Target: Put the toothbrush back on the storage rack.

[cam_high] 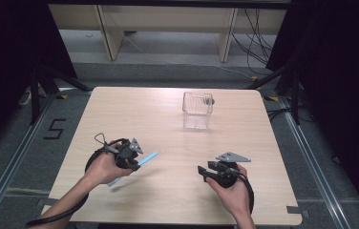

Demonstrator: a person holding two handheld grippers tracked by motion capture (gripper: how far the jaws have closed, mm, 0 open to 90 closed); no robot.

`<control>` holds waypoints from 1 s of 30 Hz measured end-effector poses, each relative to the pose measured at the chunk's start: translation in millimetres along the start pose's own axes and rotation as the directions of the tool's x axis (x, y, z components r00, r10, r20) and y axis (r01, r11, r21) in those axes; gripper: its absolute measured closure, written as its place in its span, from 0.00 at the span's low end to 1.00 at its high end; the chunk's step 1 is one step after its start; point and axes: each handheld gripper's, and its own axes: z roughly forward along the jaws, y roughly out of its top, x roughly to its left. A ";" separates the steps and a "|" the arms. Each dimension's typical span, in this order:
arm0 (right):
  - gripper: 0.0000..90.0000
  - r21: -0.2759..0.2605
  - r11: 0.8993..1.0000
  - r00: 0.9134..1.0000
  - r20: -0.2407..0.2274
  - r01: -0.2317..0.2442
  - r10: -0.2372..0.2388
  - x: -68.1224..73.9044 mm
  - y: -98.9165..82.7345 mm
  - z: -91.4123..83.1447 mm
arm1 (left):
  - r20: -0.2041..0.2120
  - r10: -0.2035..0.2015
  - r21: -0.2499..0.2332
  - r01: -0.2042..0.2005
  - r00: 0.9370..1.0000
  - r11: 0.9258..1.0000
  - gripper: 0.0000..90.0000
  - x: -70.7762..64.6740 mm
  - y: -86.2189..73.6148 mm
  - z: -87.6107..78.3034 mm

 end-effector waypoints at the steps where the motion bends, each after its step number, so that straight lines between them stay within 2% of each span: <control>1: 0.56 0.008 1.000 1.000 -0.010 -0.003 0.003 1.6 0.9 1.0 | 0.003 0.001 -0.008 -0.001 1.000 1.000 0.87 -0.7 0.1 0.3; 2: 0.55 0.012 1.000 1.000 -0.012 0.012 -0.011 2.8 1.9 1.6 | 0.000 0.016 -0.013 -0.016 1.000 1.000 0.87 -0.8 0.5 0.1; 3: 0.55 0.018 1.000 1.000 -0.012 0.006 -0.006 5.0 2.5 2.6 | -0.002 0.023 -0.021 -0.023 1.000 1.000 0.87 -1.1 0.7 0.4; 4: 0.54 0.012 0.999 0.999 -0.013 0.047 -0.046 4.1 3.2 3.7 | -0.005 0.035 -0.024 -0.035 0.999 0.999 0.87 -1.2 1.1 0.6; 6: 0.53 0.028 0.999 0.999 -0.026 0.033 -0.033 8.4 3.5 5.6 | -0.006 0.046 -0.020 -0.046 0.999 0.999 0.87 -1.9 1.5 1.1; 7: 0.53 0.029 0.997 0.997 -0.026 0.074 -0.073 6.9 4.2 6.2 | -0.005 0.051 -0.018 -0.051 0.999 0.999 0.87 -2.7 1.7 1.6; 8: 0.52 0.034 0.996 0.996 -0.046 0.079 -0.078 8.3 4.0 8.1 | -0.004 0.057 -0.018 -0.057 0.998 0.998 0.87 -3.2 1.8 1.7; 9: 0.51 0.028 0.996 0.995 -0.051 0.081 -0.080 9.6 3.7 8.9 | 0.000 0.067 -0.013 -0.067 0.998 0.998 0.87 -3.7 2.0 1.8; 10: 0.51 0.048 0.995 0.995 -0.050 0.089 -0.086 12.0 3.8 8.2 | 0.002 0.071 -0.012 -0.071 0.997 0.997 0.87 -4.2 2.2 1.8; 11: 0.50 0.030 0.992 0.991 -0.063 0.122 -0.120 10.4 3.7 10.4 | 0.005 0.080 -0.012 -0.080 0.997 0.997 0.87 -4.6 2.3 1.7; 12: 0.49 0.042 0.989 0.989 -0.058 0.140 -0.138 11.1 3.9 10.1 | 0.005 0.091 -0.009 -0.091 0.996 0.996 0.87 -5.0 2.6 1.4; 15: 0.48 0.047 0.980 0.978 -0.083 0.194 -0.190 10.7 3.2 13.1 | 0.005 0.102 -0.010 -0.102 0.995 0.995 0.87 -5.8 2.6 1.3; 17: 0.48 0.045 0.980 0.978 -0.091 0.194 -0.190 11.8 1.9 14.2 | -0.001 0.115 -0.010 -0.115 0.993 0.993 0.87 -6.8 1.6 1.3; 19: 0.48 0.044 0.972 0.969 -0.101 0.231 -0.226 10.2 1.6 15.6 | 0.006 0.124 -0.003 -0.124 0.992 0.992 0.87 -6.6 1.0 1.0; 21: 0.48 0.058 0.972 0.970 -0.110 0.226 -0.219 11.5 0.5 16.2 | 0.010 0.135 0.008 -0.135 0.991 0.991 0.87 -6.4 0.5 0.7; 22: 0.47 0.052 0.968 0.964 -0.112 0.247 -0.240 10.7 0.4 17.4 | 0.014 0.141 0.013 -0.141 0.990 0.990 0.87 -6.6 0.4 0.6; 23: 0.47 0.052 0.968 0.964 -0.112 0.247 -0.240 10.7 0.4 17.4 | 0.014 0.141 0.013 -0.141 0.990 0.990 0.87 -6.6 0.4 0.6; 24: 0.47 0.064 0.967 0.961 -0.139 0.248 -0.237 13.1 -0.3 18.4 | 0.023 0.151 0.012 -0.152 0.988 0.988 0.87 -7.5 0.4 0.6; 25: 0.47 0.056 0.953 0.946 -0.154 0.298 -0.287 11.5 0.5 19.8 | 0.027 0.164 0.016 -0.164 0.986 0.986 0.87 -7.8 0.5 0.3; 26: 0.46 0.070 0.955 0.947 -0.168 0.287 -0.273 14.1 -0.8 20.2 | 0.027 0.164 0.016 -0.164 0.986 0.986 0.87 -7.8 0.5 0.3; 27: 0.46 0.075 0.945 0.936 -0.184 0.318 -0.301 13.8 -0.8 21.1 | 0.031 0.183 0.016 -0.183 0.983 0.983 0.87 -9.2 0.7 0.4; 28: 0.46 0.078 0.941 0.931 -0.194 0.329 -0.309 14.6 -1.4 21.8 | 0.035 0.200 0.021 -0.201 0.979 0.979 0.87 -10.2 1.0 0.2; 29: 0.46 0.081 0.934 0.922 -0.210 0.349 -0.326 15.0 -1.9 23.0 | 0.041 0.218 0.032 -0.220 0.975 0.975 0.87 -10.2 1.4 -0.4; 30: 0.45 0.087 0.931 0.918 -0.224 0.353 -0.327 15.8 -2.6 23.7 | 0.045 0.216 0.023 -0.217 0.975 0.976 0.87 -12.2 1.1 0.2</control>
